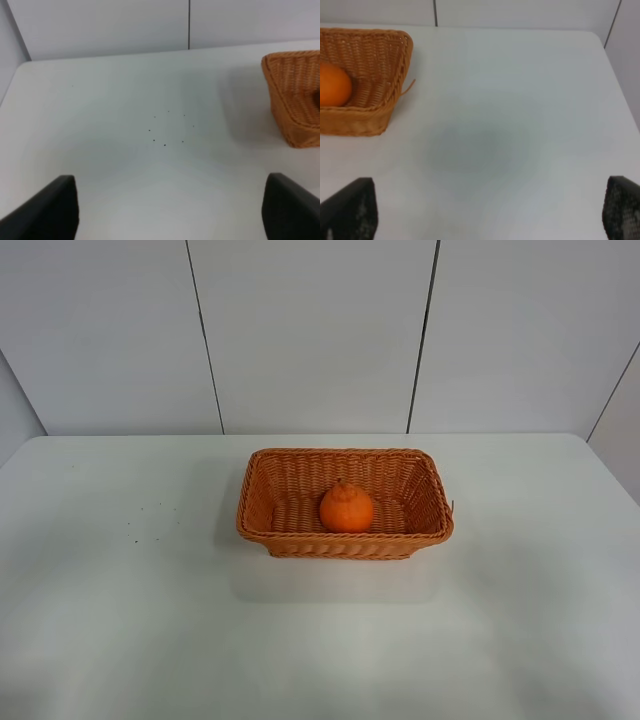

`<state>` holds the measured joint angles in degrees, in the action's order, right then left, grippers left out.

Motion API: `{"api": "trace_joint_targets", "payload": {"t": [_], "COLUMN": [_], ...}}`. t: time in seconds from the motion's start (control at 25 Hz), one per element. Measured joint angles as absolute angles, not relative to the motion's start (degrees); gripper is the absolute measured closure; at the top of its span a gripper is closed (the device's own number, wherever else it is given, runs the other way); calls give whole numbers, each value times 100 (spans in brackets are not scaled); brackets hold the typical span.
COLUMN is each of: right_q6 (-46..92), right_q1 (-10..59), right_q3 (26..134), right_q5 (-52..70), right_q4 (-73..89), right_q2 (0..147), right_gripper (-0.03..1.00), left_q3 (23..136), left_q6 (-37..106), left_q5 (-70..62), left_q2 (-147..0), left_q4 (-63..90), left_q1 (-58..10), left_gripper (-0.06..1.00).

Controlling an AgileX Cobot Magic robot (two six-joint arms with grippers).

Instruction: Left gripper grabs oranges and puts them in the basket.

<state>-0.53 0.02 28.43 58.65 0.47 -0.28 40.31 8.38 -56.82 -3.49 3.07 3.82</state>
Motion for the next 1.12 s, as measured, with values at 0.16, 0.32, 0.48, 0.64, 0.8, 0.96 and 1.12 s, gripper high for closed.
{"api": "trace_joint_targets", "payload": {"t": [0.16,0.32,0.48,0.64,0.8,0.96,1.12], "right_q6": [-53,-53,-53,-53,-53,-53,-53], "right_q1": [2,2,2,2,2,2,2], "right_q3": [2843,2843,2843,2843,2843,2843,2843], "right_q5": [5865,5865,5865,5865,5865,5865,5865], "right_q4": [47,47,47,47,47,47,47], "right_q2": [-28,-28,-28,-28,-28,-28,-28], "right_gripper": [27,27,27,27,27,27,27], "left_q3": [3946,3575,3046,2836,2823,2823,2823], "left_q6": [838,825,801,752,624,597,597], "left_q5": [-6031,-6141,-6089,-6058,-6044,-6033,-6009], "left_q2": [-193,-144,-144,-144,-144,-144,-144], "left_q4": [314,319,281,159,0,0,-55], "left_q1": [382,382,382,382,382,382,382], "left_gripper": [10,10,10,10,10,10,10]}}
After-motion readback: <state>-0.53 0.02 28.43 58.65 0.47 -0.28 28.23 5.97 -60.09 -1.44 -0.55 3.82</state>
